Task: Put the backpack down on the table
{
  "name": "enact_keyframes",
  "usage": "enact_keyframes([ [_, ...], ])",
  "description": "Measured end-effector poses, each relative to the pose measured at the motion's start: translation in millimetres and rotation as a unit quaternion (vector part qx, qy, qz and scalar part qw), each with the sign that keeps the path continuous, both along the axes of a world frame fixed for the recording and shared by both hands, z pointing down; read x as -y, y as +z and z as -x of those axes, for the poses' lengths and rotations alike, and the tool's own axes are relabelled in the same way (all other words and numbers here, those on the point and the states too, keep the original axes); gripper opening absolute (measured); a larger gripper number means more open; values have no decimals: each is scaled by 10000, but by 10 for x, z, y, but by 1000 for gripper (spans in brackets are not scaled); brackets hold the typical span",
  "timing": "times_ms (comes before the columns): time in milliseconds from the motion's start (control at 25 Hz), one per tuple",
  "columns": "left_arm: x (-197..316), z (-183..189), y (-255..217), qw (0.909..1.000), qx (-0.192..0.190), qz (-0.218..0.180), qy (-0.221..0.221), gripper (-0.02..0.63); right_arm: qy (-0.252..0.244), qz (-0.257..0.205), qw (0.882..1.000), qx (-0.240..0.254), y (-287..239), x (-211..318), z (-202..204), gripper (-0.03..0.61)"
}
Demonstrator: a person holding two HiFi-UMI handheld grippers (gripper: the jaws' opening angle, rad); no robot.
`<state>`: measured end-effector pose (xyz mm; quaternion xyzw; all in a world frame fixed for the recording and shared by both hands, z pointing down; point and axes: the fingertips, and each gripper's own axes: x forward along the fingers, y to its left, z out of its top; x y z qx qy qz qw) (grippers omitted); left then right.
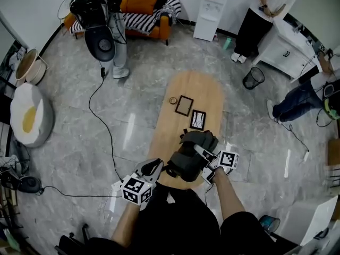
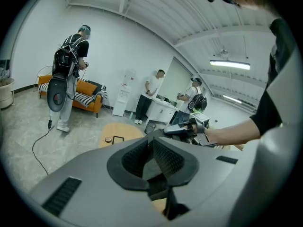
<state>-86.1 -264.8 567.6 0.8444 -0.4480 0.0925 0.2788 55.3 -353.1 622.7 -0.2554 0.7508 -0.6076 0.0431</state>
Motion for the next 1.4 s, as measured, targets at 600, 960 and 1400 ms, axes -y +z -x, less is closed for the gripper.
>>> enact_keyframes([
  [600,89,-287,4,9982,-20,1,597,44,54,-93,9972,-734,-66,-130,-89,138],
  [960,93,-443,68,9966,-8,68,819,44,11,-48,9964,-843,-113,-171,-13,183],
  [1400,140,-734,308,9949,74,35,1001,46,-94,-131,9992,-361,-121,23,533,183],
])
